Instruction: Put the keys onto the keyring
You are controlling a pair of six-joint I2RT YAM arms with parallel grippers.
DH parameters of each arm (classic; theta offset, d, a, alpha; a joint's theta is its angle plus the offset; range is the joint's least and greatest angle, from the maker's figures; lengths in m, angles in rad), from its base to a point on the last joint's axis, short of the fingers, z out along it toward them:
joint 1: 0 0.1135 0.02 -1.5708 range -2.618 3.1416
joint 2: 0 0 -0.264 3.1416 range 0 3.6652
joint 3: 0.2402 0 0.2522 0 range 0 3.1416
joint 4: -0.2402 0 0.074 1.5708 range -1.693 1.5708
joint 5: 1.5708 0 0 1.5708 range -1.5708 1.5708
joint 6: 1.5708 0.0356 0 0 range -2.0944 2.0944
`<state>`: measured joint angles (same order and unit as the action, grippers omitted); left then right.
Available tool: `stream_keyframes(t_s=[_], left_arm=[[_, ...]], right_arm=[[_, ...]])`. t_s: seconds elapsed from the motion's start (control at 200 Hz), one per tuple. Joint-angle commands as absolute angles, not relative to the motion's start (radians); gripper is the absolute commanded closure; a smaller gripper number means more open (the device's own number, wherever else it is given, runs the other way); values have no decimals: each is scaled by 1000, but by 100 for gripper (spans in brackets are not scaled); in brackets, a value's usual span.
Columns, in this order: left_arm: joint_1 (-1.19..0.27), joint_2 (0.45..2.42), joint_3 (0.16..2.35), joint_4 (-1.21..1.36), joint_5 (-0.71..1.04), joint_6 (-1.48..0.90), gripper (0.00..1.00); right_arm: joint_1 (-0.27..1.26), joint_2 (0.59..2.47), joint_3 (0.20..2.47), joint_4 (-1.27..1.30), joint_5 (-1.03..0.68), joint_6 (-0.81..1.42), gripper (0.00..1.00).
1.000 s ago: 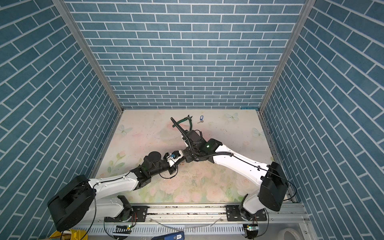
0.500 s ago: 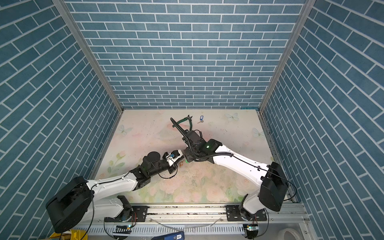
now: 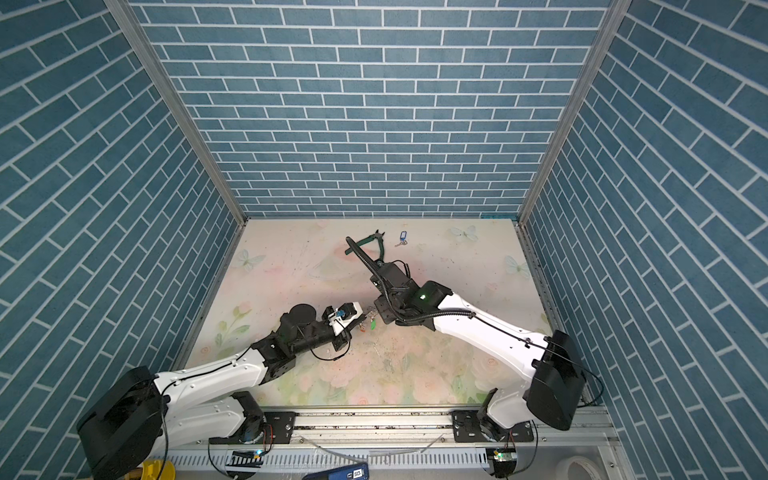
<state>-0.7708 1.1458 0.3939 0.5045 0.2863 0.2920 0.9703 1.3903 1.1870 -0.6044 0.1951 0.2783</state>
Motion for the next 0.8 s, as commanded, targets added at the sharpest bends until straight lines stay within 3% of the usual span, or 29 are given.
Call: stream_keyframes(t_s=[0.0, 0.135, 0.795], left_arm=[[-773, 1124, 393, 496, 303, 290, 100], [-773, 1107, 391, 482, 336, 293, 100], [-773, 1103, 387, 462, 405, 305, 100]], right_arm=[[971, 1301, 1128, -555, 33, 238, 82], [971, 1314, 1127, -552, -117, 252, 78], [971, 1365, 1146, -621, -106, 223, 79]])
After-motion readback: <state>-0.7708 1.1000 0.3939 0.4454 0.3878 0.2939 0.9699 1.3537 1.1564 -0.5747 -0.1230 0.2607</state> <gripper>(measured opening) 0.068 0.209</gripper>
